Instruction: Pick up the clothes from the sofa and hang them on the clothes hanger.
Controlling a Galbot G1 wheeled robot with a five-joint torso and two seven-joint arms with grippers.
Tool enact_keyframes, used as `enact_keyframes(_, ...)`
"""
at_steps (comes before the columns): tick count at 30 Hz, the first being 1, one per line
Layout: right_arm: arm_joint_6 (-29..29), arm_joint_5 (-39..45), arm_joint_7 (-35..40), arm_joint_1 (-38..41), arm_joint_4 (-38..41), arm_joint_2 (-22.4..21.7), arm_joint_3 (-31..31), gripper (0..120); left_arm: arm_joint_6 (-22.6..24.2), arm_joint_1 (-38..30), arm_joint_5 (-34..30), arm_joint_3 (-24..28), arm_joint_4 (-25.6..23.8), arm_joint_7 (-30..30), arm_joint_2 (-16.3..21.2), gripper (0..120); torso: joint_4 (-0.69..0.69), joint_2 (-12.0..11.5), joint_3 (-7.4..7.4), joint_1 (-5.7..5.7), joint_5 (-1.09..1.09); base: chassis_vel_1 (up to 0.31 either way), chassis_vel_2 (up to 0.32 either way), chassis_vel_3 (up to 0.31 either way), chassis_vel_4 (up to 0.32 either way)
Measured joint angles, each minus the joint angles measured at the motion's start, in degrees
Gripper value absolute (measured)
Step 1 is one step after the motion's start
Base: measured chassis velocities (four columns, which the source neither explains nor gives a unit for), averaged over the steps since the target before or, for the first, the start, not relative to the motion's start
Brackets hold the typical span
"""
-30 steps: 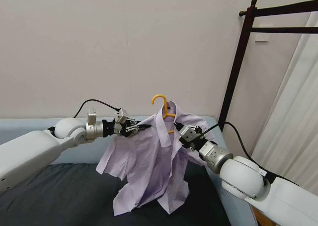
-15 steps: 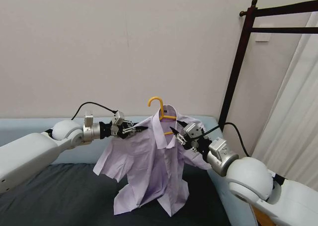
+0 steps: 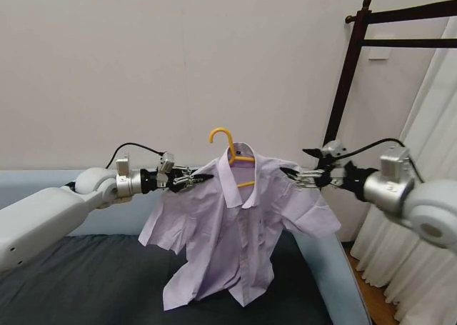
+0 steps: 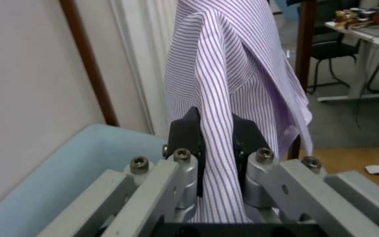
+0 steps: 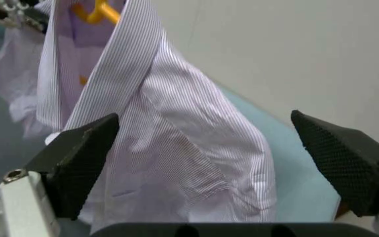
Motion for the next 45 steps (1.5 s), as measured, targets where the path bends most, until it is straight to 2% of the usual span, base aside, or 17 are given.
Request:
enact_keyframes(3, -1.47, 1.29, -1.81, 0.55, -0.40, -1.56, 0.60, 100, -0.31, -1.16, 0.20, 0.86, 0.70, 0.93, -1.79, 7, -0.06, 0.00, 0.00, 0.00, -0.01, 0.000, 0.000, 0.000, 0.000)
enact_keyframes(4, -1.97, 0.65, -2.79, 1.63, -0.69, -1.47, -0.20, 100, -0.42, -1.46, 0.56, 1.06, 0.69, 1.37, -1.96, 7, -0.01, 0.00, 0.00, 0.00, -0.01, 0.000, 0.000, 0.000, 0.000)
enact_keyframes(11, -1.11, -8.46, -7.41, 2.42, -2.21, -0.02, -4.65, 100, -1.19, -1.46, 2.92, 0.89, -0.74, 3.39, -0.26, 7, 0.08, 0.00, 0.00, 0.00, -0.03, 0.000, 0.000, 0.000, 0.000)
enact_keyframes(21, -0.95, -10.03, -9.69, 3.77, -1.71, 0.58, -6.39, 100, -1.61, -1.27, 4.57, 0.49, -2.10, 4.52, 0.01, 7, 0.04, 0.00, 0.00, 0.00, -0.04, 0.000, 0.000, 0.000, 0.000)
enact_keyframes(25, -1.31, -10.05, -10.79, 4.11, -1.43, 0.45, -7.02, 96, -2.07, -0.91, 5.63, 0.10, -2.58, 5.06, 0.08, 7, 0.04, 0.00, 0.00, 0.00, -0.04, 0.000, 0.000, 0.000, 0.000)
enact_keyframes(27, -1.82, -9.36, -11.09, 5.86, -1.45, 0.82, -9.20, 84, -2.36, -0.01, 6.48, -0.54, -3.78, 5.18, 0.33, 7, 0.04, 0.00, 0.00, 0.00, -0.04, 0.000, 0.000, 0.000, 0.000)
enact_keyframes(29, -1.93, -9.16, -11.06, 6.05, -1.45, 0.99, -9.46, 80, -2.41, 0.14, 6.69, -0.62, -3.93, 5.18, 0.38, 7, 0.04, 0.00, 0.00, 0.00, -0.04, 0.000, 0.000, 0.000, 0.000)
enact_keyframes(31, -2.29, -8.72, -10.85, 6.24, -1.44, 1.71, -10.29, 69, -2.50, 0.87, 7.22, -0.95, -4.60, 5.16, 0.72, 7, 0.04, 0.00, 0.00, 0.00, -0.04, 0.000, 0.000, 0.000, 0.000)
enact_keyframes(32, -2.29, -8.72, -10.85, 6.24, -1.44, 1.71, -10.29, 69, -2.50, 0.87, 7.22, -0.95, -4.60, 5.16, 0.72, 7, 0.04, 0.00, 0.00, 0.00, -0.04, 0.000, 0.000, 0.000, 0.000)
enact_keyframes(34, -2.41, -8.71, -10.81, 6.19, -1.21, 1.99, -10.63, 59, -2.55, 1.12, 7.36, -1.07, -4.86, 5.14, 1.01, 7, 0.04, 0.00, 0.00, 0.00, -0.04, 0.000, 0.000, 0.000, 0.000)
enact_keyframes(36, -2.42, -8.71, -10.81, 6.14, -1.14, 2.05, -10.74, 55, -2.57, 1.18, 7.39, -1.10, -4.95, 5.13, 1.13, 7, 0.04, 0.00, 0.00, 0.00, -0.05, 0.000, 0.000, 0.000, 0.000)
enact_keyframes(39, -2.50, -8.64, -10.93, 5.93, -0.77, 2.12, -11.16, 41, -2.71, 1.19, 7.41, -1.12, -5.12, 5.05, 1.13, 7, 0.04, 0.00, 0.00, 0.00, -0.04, 0.000, 0.000, 0.000, 0.000)
enact_keyframes(41, -2.52, -8.64, -10.93, 5.92, -0.71, 2.13, -11.22, 39, -2.73, 1.20, 7.41, -1.11, -5.16, 5.04, 1.11, 7, 0.04, 0.00, 0.00, 0.00, -0.04, 0.000, 0.000, 0.000, 0.000)
enact_keyframes(42, -2.62, -8.64, -10.94, 5.86, -0.36, 2.24, -11.47, 30, -2.76, 1.20, 7.40, -1.11, -5.39, 5.01, 0.95, 7, 0.04, 0.00, 0.00, 0.00, -0.04, 0.000, 0.000, 0.000, 0.000)
enact_keyframes(45, -2.79, -8.27, -10.99, 5.83, -0.13, 2.30, -11.51, 24, -2.79, 1.19, 7.38, -1.11, -5.55, 4.96, 0.92, 7, 0.03, 0.00, 0.00, 0.00, -0.04, 0.000, 0.000, 0.000, 0.000)
